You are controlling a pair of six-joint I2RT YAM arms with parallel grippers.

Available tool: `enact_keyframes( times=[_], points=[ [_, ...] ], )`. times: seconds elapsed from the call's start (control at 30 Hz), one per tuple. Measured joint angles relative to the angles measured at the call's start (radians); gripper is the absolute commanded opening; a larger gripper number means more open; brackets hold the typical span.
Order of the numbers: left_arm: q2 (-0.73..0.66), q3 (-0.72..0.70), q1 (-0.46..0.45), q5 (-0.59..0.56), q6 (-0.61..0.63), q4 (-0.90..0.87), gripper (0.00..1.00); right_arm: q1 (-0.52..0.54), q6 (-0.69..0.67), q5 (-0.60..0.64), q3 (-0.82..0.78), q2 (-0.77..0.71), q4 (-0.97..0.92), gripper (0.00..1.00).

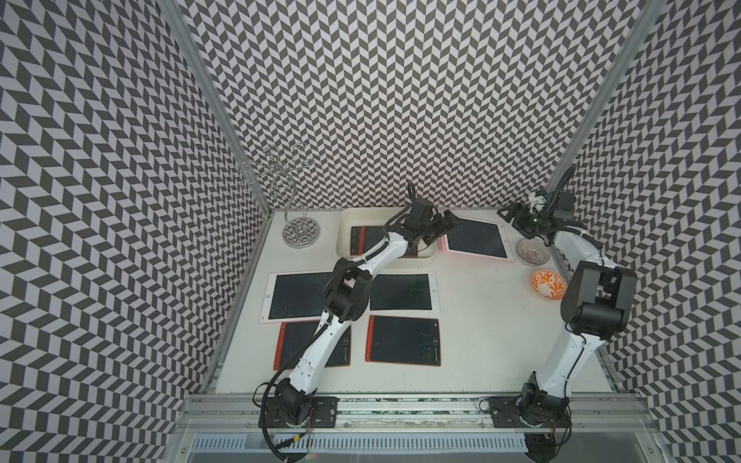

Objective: Take out the writing tablet from the storage box
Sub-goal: Place the writing tablet at the center of the board.

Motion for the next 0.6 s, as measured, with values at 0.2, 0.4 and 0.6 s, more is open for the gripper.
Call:
enact_keyframes(
  times=[0.2,0.4,0.6],
  points=[
    [-0.005,0.002,-0.002,-0.005,0.018,-0.011,0.99,0.001,0.000,0.000,0.000,0.000,0.011,0.85],
    [-0.007,0.028,-0.002,-0.021,0.048,-0.051,0.99,0.002,0.000,0.001,0.000,0.000,0.011,0.86],
    [-0.046,0.030,-0.003,-0.053,0.104,-0.097,0.99,0.018,-0.001,0.008,-0.008,0.000,0.013,0.86]
  ],
)
